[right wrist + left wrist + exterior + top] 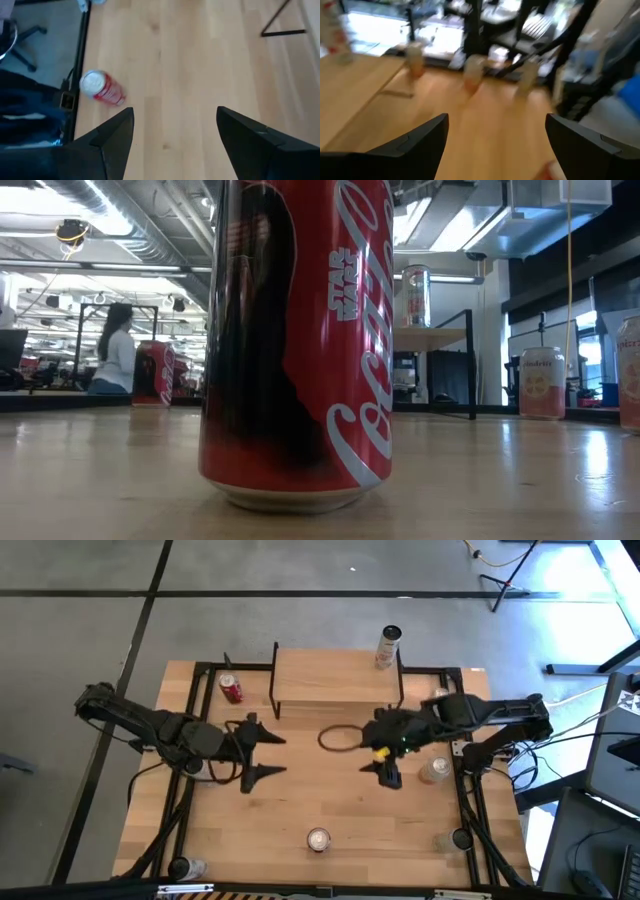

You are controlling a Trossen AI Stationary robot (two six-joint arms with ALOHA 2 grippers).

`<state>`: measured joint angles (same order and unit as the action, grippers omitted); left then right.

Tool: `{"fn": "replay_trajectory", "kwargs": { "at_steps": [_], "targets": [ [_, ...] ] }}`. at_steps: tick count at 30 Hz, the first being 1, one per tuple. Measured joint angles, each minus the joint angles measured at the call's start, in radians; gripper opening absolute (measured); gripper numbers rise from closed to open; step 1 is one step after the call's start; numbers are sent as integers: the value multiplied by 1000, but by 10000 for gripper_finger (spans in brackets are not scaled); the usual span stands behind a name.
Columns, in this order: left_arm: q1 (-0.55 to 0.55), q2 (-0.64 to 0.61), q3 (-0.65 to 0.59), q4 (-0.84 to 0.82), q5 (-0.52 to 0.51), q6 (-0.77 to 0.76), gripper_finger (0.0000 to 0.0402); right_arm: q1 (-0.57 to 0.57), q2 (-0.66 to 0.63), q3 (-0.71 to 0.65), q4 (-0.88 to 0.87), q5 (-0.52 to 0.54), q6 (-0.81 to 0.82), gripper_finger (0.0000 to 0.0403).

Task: Place canned beverage on shelf
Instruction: Put the white-pink soda can on the shelf aligned with the other white-pink soda can

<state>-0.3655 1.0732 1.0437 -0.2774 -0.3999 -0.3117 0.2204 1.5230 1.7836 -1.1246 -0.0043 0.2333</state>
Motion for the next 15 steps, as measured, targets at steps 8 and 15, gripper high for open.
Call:
{"fn": "replay_trajectory", "kwargs": {
  "at_steps": [8, 15],
  "targets": [
    [-16, 54, 57, 81, 1, 33, 326, 57, 0, 0, 51, 64, -28, 269],
    [-52, 54, 59, 77, 92, -135, 359, 57, 0, 0, 45, 11, 22, 269]
  ]
}}
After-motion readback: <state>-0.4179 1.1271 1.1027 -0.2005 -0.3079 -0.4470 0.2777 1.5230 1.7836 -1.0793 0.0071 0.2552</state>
